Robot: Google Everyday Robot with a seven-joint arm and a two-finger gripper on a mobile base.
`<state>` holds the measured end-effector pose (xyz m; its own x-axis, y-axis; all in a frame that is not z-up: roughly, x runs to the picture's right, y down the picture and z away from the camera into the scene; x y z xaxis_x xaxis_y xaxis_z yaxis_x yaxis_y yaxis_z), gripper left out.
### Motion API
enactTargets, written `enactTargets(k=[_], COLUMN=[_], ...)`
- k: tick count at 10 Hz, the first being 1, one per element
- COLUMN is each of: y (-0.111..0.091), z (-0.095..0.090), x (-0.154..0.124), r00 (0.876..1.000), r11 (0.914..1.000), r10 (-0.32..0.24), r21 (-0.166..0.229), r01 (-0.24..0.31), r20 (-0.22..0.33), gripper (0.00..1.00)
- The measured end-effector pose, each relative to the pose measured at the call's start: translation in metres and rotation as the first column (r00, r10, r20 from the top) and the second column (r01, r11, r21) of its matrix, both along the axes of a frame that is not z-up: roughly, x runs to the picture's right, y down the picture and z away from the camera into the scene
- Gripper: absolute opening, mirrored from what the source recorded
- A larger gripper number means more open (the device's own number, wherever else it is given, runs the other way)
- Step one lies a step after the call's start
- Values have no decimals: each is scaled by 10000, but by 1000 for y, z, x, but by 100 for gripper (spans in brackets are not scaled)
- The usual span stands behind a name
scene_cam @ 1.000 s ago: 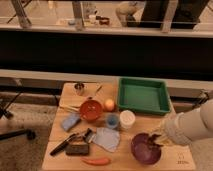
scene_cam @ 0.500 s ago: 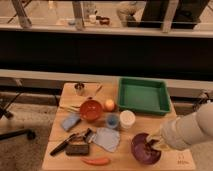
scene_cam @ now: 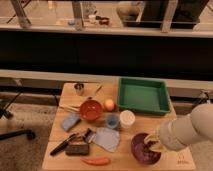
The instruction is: Place grapes in red bowl
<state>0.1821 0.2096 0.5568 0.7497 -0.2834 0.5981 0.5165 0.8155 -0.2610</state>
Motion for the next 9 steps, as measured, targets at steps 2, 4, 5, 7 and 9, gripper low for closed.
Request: enactTargets(k=[2,4,5,7,9], y=[4,7,8,14,18], z=[6,10,12,14,16], x=[-1,-1,-1,-3,-4], r00=[10000,9999,9998,9997,9996], r11=[9999,9995,9992,9983,9975], r10=[56,143,185,214,264], r21=[-148,-286,-344,-536,-653], r01=[-56,-142,-183,-209,-257], r20=[20,38,49,76,97], gripper=[0,0,0,0,0])
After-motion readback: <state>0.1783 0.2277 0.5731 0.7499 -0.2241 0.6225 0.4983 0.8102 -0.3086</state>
